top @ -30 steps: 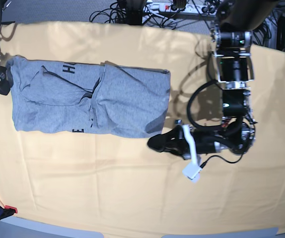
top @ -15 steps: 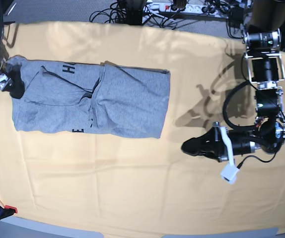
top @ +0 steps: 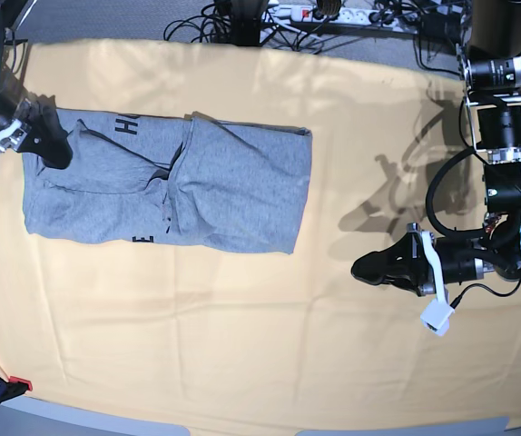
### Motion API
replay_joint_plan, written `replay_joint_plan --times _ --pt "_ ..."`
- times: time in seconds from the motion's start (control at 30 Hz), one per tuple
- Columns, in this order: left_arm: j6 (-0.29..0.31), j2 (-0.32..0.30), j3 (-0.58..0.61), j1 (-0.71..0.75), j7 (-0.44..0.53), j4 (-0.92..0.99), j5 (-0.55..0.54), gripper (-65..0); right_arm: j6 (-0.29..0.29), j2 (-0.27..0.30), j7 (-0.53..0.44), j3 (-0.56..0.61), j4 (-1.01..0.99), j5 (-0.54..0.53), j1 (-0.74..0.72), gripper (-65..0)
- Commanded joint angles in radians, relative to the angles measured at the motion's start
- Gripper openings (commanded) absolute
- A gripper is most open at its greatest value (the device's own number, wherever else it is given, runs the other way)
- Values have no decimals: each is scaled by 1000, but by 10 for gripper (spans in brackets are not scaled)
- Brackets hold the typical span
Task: Layout the t-shirt on the table in an organized manner, then fold the t-shirt properly
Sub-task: 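Grasp the lettered end of the shirt with the right gripper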
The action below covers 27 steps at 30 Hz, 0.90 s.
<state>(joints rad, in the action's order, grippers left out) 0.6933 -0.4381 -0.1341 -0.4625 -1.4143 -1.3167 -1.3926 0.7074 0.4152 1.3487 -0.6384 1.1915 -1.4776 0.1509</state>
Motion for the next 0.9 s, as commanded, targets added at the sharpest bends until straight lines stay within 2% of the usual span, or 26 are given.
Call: replay_joint_plan --times 0.0,0.07,0.13,0.2,0.3,0.4,0.43,0.57,0.73,0.87 --pt "5 -13 -6 -29 18 -17 -35 -650 -9 3 22 21 6 -6 -17 -228" --pt "5 -13 -6 -28 18 -17 -35 -650 -9 2 8 32 6 6 -43 -231" --pt "5 -13 -6 -28 18 -17 -34 -650 -9 1 -37 32 6 63 -68 -234" --pt "5 -14 -6 -28 18 -17 -35 -650 -9 0 -91 32 6 133 -84 -271" --pt "5 -14 -6 -28 18 -17 -34 -650 -9 0 -111 32 6 189 -95 -402" --pt "5 -13 -6 -28 18 -17 -34 -650 -9 1 -111 31 6 196 -95 -621" --pt "5 -13 -6 -28 18 -17 -35 -650 -9 2 -111 29 6 197 -96 -650" --pt "5 -14 -6 -28 18 -17 -33 -650 -9 14 -107 28 31 208 -95 -650" --pt "5 -14 -6 -28 18 -17 -18 -650 -9 14 -112 4 162 339 -80 -650" --pt "5 -14 -6 -29 18 -17 -8 -650 -9 14 -179 -43 331 449 -19 -650"
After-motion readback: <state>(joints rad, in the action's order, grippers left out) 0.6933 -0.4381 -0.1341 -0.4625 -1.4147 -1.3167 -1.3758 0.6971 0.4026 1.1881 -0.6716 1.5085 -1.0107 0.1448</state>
